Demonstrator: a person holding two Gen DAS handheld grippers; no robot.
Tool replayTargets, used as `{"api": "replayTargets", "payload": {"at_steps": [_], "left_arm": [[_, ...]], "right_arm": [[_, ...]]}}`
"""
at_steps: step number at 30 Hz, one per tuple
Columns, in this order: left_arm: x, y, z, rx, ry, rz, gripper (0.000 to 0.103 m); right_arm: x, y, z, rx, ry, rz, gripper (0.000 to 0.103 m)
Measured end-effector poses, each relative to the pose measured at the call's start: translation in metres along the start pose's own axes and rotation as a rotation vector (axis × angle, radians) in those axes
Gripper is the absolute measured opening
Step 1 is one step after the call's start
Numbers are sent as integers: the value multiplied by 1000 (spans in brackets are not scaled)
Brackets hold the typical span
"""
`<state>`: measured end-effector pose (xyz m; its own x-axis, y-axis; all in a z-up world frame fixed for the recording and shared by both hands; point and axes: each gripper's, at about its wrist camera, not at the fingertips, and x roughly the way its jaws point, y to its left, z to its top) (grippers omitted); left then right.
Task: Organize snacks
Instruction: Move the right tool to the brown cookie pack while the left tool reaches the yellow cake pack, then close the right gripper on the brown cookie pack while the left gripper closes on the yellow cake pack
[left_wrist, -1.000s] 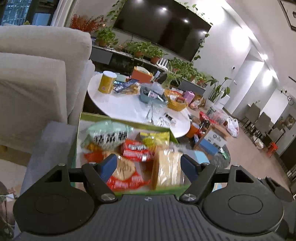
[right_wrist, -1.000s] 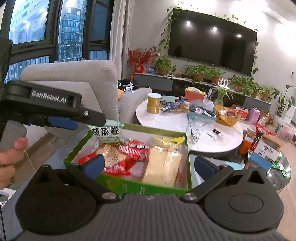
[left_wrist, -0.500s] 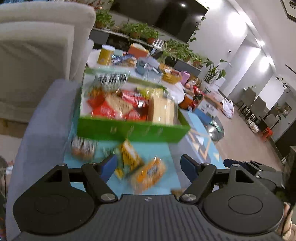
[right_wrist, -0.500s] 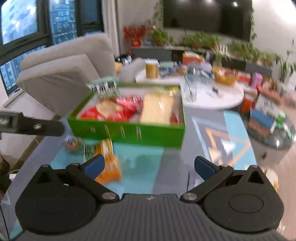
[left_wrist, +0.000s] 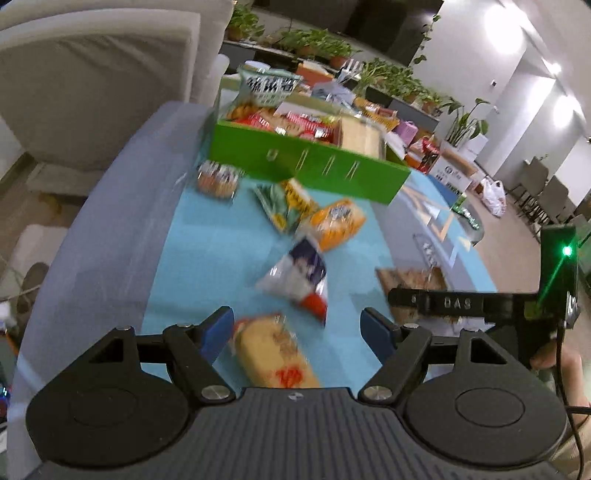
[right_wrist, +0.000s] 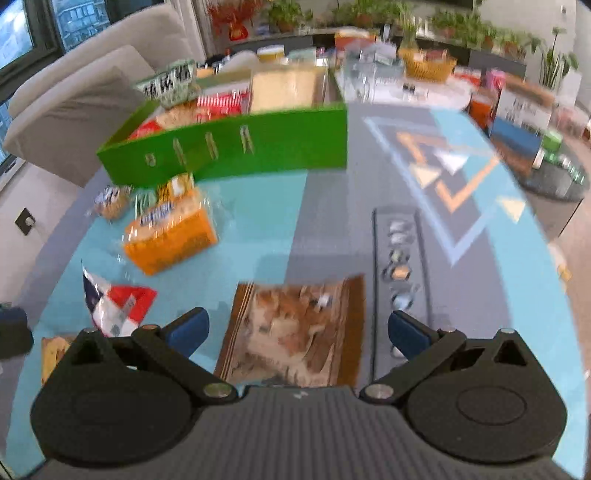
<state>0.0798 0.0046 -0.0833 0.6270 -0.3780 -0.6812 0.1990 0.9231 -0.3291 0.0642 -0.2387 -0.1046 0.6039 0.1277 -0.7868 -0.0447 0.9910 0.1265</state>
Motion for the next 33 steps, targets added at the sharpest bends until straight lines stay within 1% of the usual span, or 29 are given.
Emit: {"api": "replayTargets", "payload": {"at_steps": [1, 2, 5, 7, 9, 13, 14, 16, 19, 20, 21, 22, 23, 24, 27, 28, 29, 31, 33], "left_arm": [[0, 0, -4, -1, 2, 9, 73], [0, -1, -8, -1, 4, 14, 73], [3, -2, -14, -7, 15, 38, 73], [5, -3, -18, -19, 23, 55, 73], [7, -5, -25, -28, 24, 76, 73], [16, -11, -34, -17, 51, 112, 73], [17, -13, -35, -7, 33, 124, 73], [20, -16, -34, -3, 29, 138, 73], [26, -21, -32, 16, 16, 183, 72], [28, -24, -32, 34, 16, 193, 70], [30, -30, -32, 82, 24, 212, 55], [31, -35, -33, 126, 23, 233, 45], [31, -37, -34, 140, 21, 234, 41], [30, -36, -35, 133, 18, 225, 37], [26, -31, -35, 103, 18, 197, 36], [25, -31, -35, 97, 15, 201, 36], [24, -31, -35, 107, 2, 215, 36], [22, -34, -34, 124, -16, 225, 36], [19, -32, -32, 111, -12, 190, 36]], "right_arm": [[3, 0, -3, 9, 17, 6, 85], [2, 3, -6, -9, -11, -11, 85], [6, 13, -13, -63, -24, -63, 85], [7, 17, -19, -69, -56, -92, 85], [2, 18, -23, -63, -92, -96, 85], [-4, 21, -28, -65, -126, -98, 82], [-5, 22, -29, -63, -135, -100, 81], [-7, 23, -33, -64, -149, -103, 81], [-9, 25, -37, -59, -157, -101, 81], [-11, 25, -38, -57, -160, -100, 81], [-11, 25, -39, -54, -161, -98, 81], [-12, 24, -40, -51, -163, -95, 81], [-14, 24, -42, -45, -165, -90, 81], [-15, 23, -42, -38, -167, -85, 81], [-17, 19, -43, -12, -174, -73, 79], [-19, 18, -43, -9, -185, -69, 70], [-22, 20, -43, -16, -197, -68, 67], [-25, 25, -42, -46, -201, -87, 67], [-25, 26, -41, -53, -195, -79, 66]]}}
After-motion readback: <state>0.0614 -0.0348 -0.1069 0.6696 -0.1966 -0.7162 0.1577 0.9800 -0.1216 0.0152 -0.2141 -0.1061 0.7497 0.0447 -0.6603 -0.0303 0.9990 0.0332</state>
